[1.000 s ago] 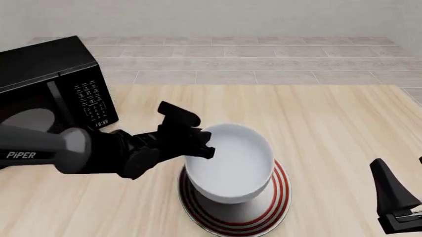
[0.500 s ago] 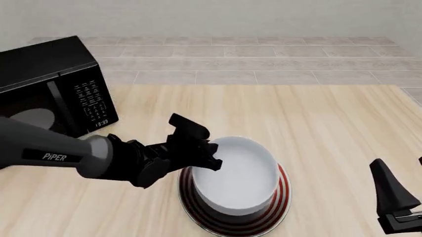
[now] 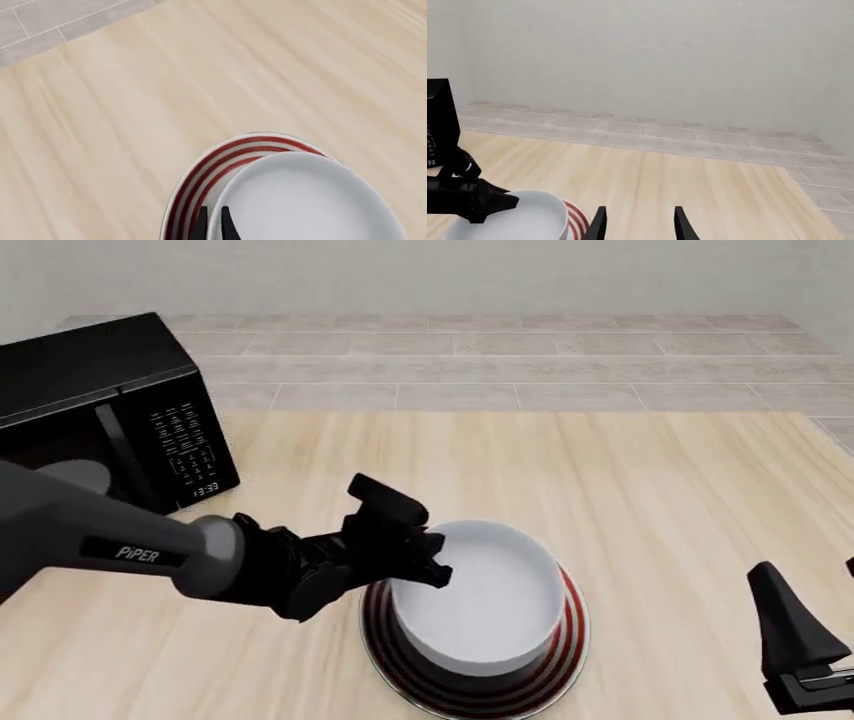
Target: Pick up the white bowl and put it on the plate.
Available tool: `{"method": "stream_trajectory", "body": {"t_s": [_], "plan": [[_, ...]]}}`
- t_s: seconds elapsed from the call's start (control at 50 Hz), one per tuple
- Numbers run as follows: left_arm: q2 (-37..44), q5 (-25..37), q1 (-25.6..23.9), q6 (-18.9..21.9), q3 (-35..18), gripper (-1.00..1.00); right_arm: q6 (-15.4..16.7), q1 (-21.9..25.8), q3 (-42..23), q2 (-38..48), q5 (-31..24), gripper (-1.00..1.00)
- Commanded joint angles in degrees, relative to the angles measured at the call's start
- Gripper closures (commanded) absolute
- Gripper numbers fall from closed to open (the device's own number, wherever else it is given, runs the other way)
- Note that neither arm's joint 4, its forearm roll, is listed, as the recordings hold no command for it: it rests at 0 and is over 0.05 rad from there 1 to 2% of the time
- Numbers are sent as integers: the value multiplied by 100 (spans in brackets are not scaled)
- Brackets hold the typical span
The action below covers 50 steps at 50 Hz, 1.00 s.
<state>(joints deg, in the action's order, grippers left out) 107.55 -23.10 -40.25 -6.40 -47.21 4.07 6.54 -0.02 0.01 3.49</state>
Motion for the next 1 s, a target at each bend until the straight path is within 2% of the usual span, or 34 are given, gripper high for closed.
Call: {"method": "stream_trajectory", "body": {"t_s": [0.02,0.06,0.08,0.1,0.14,0.38,0.62,0.68,1.0], "plan": [[291,-30,-60,57,-60,100,-58,15,0,0,-14,-100],[240,24,-186,40,-88,100,-35,16,1,0,-22,-100],[196,79,-249,17,-110,-100,-32,19,1,0,-31,-100],[50,83,-441,45,-106,-100,-32,19,1,0,-31,-100],[-113,62,-459,209,-11,-100,-33,41,1,1,-31,-100],[-624,297,-465,2,77,-100,-25,33,1,0,-30,-100],[-2509,938,-459,-46,512,-100,-24,19,1,0,-17,-100],[-3187,1187,-320,-55,613,-100,-19,5,1,0,-24,-100],[-5414,2376,321,-113,853,-100,-34,-24,-3,6,-16,-100]]}}
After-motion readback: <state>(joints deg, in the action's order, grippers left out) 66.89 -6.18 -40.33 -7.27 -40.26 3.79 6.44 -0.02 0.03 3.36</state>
